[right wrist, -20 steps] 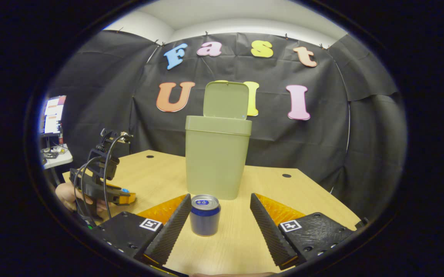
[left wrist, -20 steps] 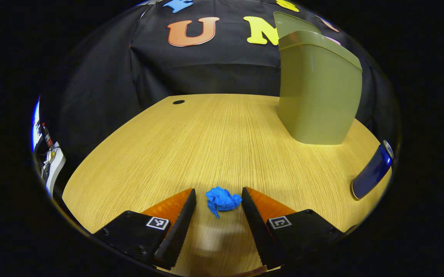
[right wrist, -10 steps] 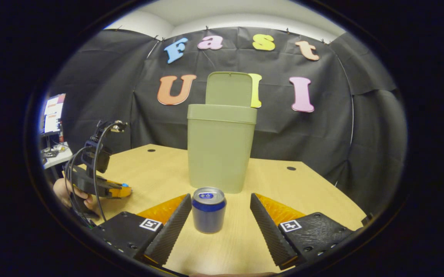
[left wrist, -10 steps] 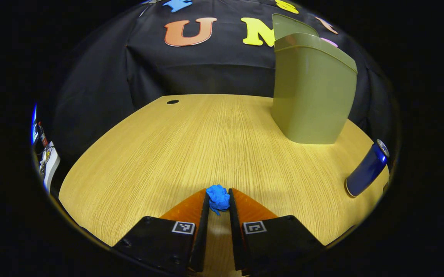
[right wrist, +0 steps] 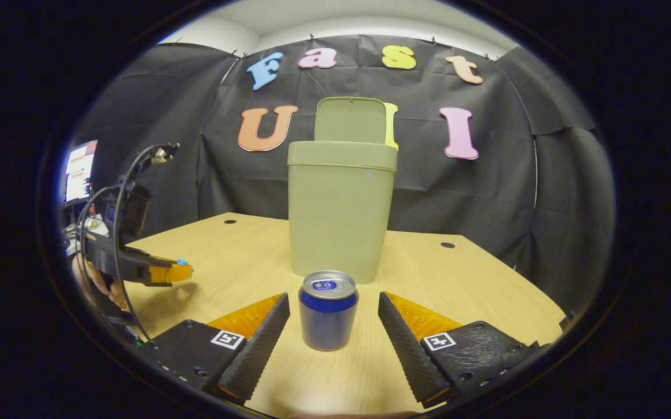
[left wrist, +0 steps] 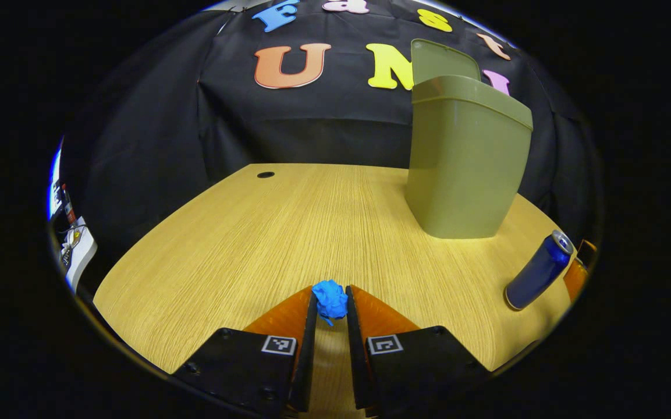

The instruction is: Press the lid of the desktop garbage bin to open it, pick up the crumpled paper on the desktop and throw it into the bin, then pick up the pop can on the desktop and drop it into the bin, and finally close the garbage bin lid.

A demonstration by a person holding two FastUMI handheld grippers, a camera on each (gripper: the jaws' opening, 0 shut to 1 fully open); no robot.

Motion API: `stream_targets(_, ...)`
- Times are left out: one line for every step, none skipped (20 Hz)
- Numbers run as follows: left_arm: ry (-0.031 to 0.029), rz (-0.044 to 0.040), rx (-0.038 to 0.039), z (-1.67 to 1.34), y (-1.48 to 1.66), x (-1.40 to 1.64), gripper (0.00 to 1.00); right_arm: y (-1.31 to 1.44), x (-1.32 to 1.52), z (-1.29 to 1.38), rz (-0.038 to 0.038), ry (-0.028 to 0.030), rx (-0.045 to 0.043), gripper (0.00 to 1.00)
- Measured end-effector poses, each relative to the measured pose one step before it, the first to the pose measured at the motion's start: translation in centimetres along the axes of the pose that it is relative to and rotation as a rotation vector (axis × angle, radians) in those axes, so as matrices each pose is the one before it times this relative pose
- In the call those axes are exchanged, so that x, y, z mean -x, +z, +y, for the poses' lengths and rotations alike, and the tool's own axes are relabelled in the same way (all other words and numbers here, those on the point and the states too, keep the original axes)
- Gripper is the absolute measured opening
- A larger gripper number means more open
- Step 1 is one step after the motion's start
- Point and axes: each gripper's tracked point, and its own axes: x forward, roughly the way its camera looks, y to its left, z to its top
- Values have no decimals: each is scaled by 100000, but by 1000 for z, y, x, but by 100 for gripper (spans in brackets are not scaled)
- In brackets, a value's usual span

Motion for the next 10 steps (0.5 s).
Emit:
stream_targets(-749,-1146,-320,-360,392,310,31,-483,-402,118,1084,-134,-310,98)
stream_targets(-588,-1282,-722,-275,387,453,31,-627,-447,206,1518,-255,-220,95)
stream_targets(-340,-1341,-858,-180,480,364,31,-474,-407,63,1368,-65,-380,95)
stream_targets(1,-1456,-781,-178,400,326,31,-429,-406,225,1439,87,-427,98)
stream_targets(-59,-1570,-778,-163,359,-132,31,-251,-385,-7,1215,-778,-345,95)
stream_targets(-665,-1487,-767,-408,534,234,31,-97,-313,-163,607,-840,-776,95)
stream_targets(-774,-915,-747,-381,239,181,30,-114,-413,78,642,-131,-634,95)
stream_targets(-400,-747,-864,-245,182,168,31,-203,-549,-75,1253,-1000,-667,95)
stream_targets(-249,-224,-526,-203,65,219,31,-398,-613,-180,1774,-911,-777,95)
stream_targets(-433,55,-106,-194,11,31,30,-579,-469,98,2246,138,-813,95)
